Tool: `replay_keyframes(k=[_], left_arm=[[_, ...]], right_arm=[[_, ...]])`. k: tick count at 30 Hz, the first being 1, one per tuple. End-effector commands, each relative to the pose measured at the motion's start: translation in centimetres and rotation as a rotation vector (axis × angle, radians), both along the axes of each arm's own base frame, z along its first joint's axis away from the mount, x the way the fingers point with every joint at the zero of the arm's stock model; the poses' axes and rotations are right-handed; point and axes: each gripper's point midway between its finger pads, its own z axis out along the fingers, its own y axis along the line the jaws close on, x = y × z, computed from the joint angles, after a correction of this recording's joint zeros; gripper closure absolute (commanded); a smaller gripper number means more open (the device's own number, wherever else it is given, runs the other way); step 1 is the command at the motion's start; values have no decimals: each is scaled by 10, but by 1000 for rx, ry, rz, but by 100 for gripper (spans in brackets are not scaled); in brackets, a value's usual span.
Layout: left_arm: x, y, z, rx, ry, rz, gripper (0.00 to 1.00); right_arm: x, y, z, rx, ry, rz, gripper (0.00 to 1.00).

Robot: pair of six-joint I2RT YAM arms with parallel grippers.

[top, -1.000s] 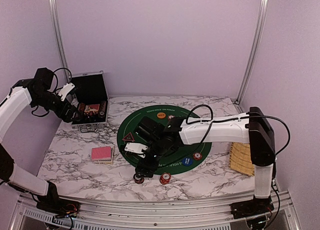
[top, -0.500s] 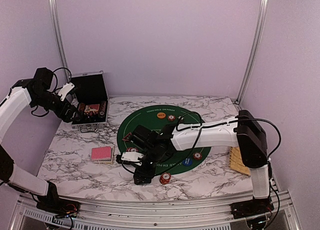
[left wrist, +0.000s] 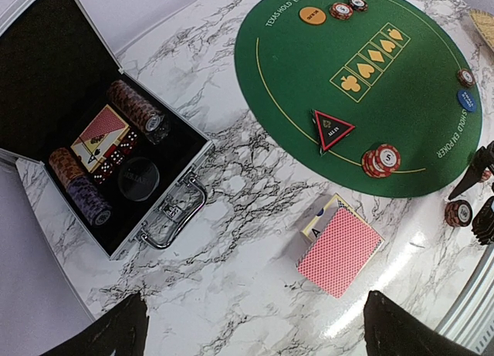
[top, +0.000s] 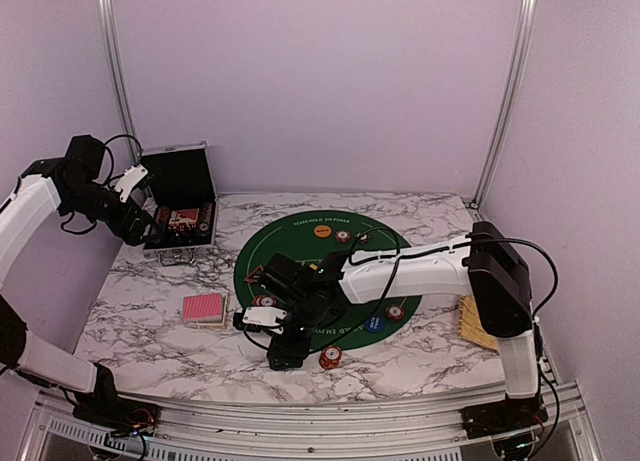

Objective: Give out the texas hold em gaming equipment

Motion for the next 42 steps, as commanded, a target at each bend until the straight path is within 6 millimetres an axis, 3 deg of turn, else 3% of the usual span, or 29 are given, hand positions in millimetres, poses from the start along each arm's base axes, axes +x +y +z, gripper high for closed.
replay_keyframes(k=[1,9,15,29,42], left_arm=[[-11,-2,3,0,7,-11,1],[-11,-2,3,-1,6,-15,1],[-11,-2,2,3,6,-14,1],[-12,-1,5,7,-4,-15,1],[-11,-1,8,8,-11,-13,1]], right_arm=[[1,9,1,20,-13,-1,33],[2,9,-2,14,-16,-3,34],[2,9,-3,15,-14,-9,44],[1,4,-12,-5,-9,-6,38],[0,5,-9,2,4,-16,65]])
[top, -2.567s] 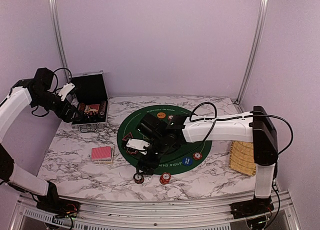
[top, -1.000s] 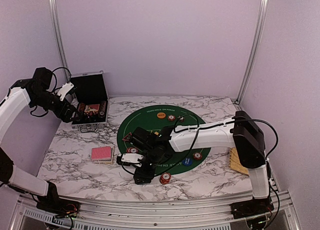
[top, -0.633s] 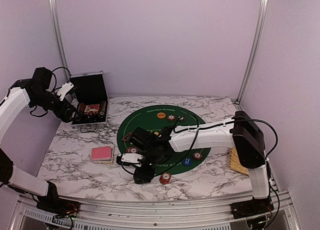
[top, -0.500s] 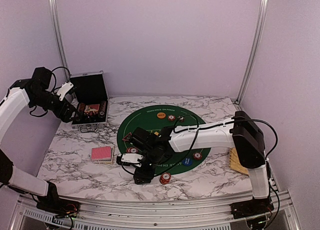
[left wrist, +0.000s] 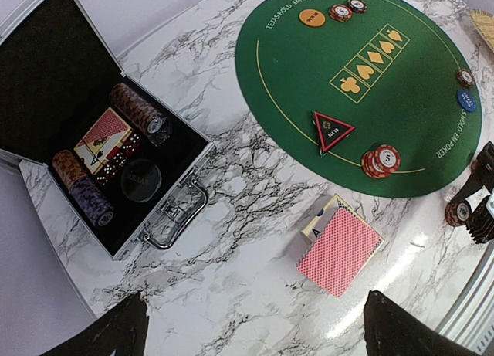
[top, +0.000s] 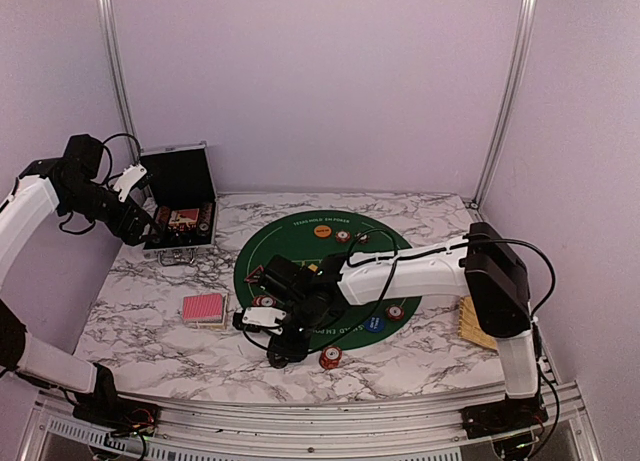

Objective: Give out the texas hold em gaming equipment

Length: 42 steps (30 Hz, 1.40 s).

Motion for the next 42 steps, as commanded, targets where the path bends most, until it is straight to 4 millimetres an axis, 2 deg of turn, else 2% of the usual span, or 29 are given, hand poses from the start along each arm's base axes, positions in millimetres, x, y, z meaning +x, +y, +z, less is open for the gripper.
replay_keyframes(k=[1,4,6,11,15,27,42], left_arm=[[-9,-1,5,5,0,-10,1],[-10,-1,5,6,-1,-11,1],[-9,-1,5,5,-3,-12,1],[-10,-1,6,6,-4,-13,1],[-10,-2,6,5,-7,-16,1],[-8,-2,4,6,0,-16,1],[-9,-2,4,5,2,-18,1]], right_arm=[[-1,2,-3,2,8,-6,68],[5,4,6,23,-2,-27,84],[13,5,17,48,-14,-53,91],[43,5,49,125,-34,-139,97],[67,2,60,161,-58,-211,99],[108,4,28,100,-92,-298,100],[127,9,-14,55,-80,-334,100]])
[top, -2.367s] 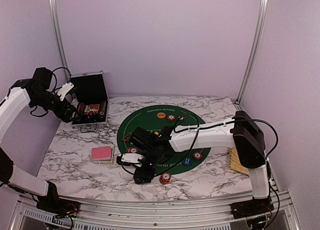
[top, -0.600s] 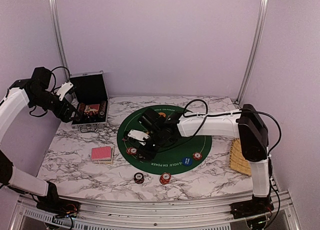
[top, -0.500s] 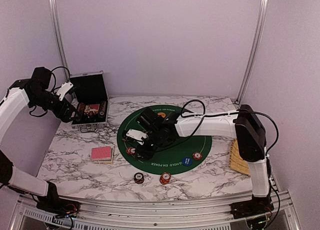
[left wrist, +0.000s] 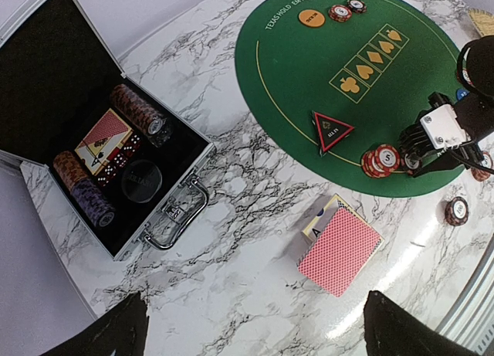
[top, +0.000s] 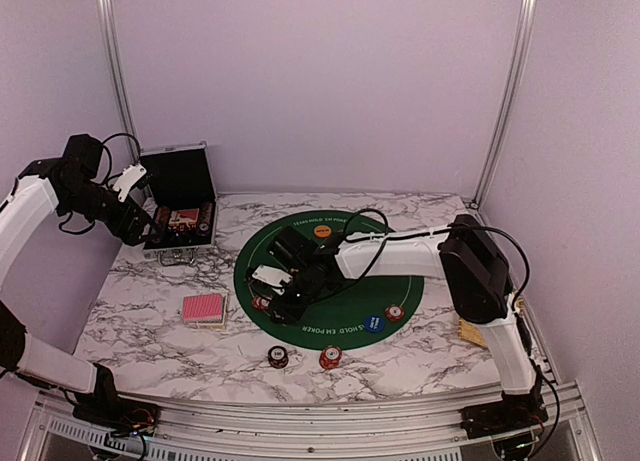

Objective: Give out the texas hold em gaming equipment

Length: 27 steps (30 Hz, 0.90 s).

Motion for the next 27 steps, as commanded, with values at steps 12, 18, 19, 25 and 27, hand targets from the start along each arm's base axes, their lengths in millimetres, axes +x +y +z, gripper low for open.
replay_keyframes(k=[12,18,19,25,27], left_arm=[[-9,-2,3,2,7,-14,1],[-9,-2,4,3,3,-12,1],[-9,-2,4,3,1,-12,1],[-9,-2,4,3,1,-11,1],[-9,-1,4,3,1,-10,1]], right_arm=[[5,-2,-5,-11,5,-19,88],[1,-7,6,-1,-3,-7,81],[0,-8,5,-5,-1,-6,78],[1,-7,5,-5,2,-14,48],[3,-5,9,5,-1,-20,39]])
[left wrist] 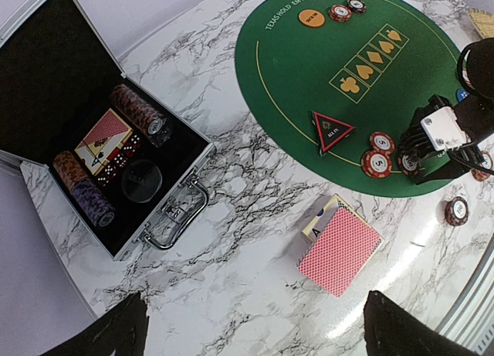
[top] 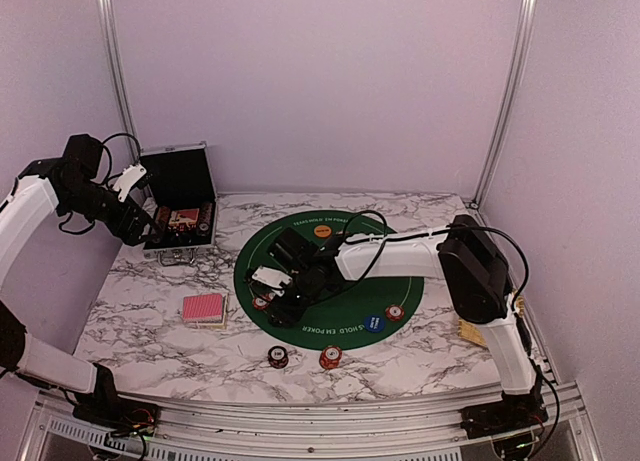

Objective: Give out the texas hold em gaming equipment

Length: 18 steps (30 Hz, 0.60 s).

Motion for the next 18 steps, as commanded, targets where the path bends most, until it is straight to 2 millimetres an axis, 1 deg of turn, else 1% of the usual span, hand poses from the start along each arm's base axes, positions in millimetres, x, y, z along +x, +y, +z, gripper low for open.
replay_keyframes(k=[1,2,5,8,11,13,15,18], left_arm=[[-9,-2,5,3,-1,-11,1],[-9,-2,5,2,-1,-11,1],[-9,-2,6,1,-3,-10,1],[-9,-2,7,-2,-6,-11,1],[-9,-2,8,-2,-7,-11,1],[-9,-2,8,-2,-7,-12,1],[-9,-2,8,0,-9,-12,1],[-10,-2,7,1,-8,-14,1]], right_arm=[[3,-5,15,5,-1,-20,35],[3,-4,18,10,-3,-20,34],[5,-4,32,23,-19,-26,33],[7,-3,58,63,-50,-36,35],[-2,-2,84,104,-61,-22,36],[-15,-4,95,117,-58,1,36],[-31,-6,93,101,-44,31,33],[-58,-12,80,52,-25,83,27]])
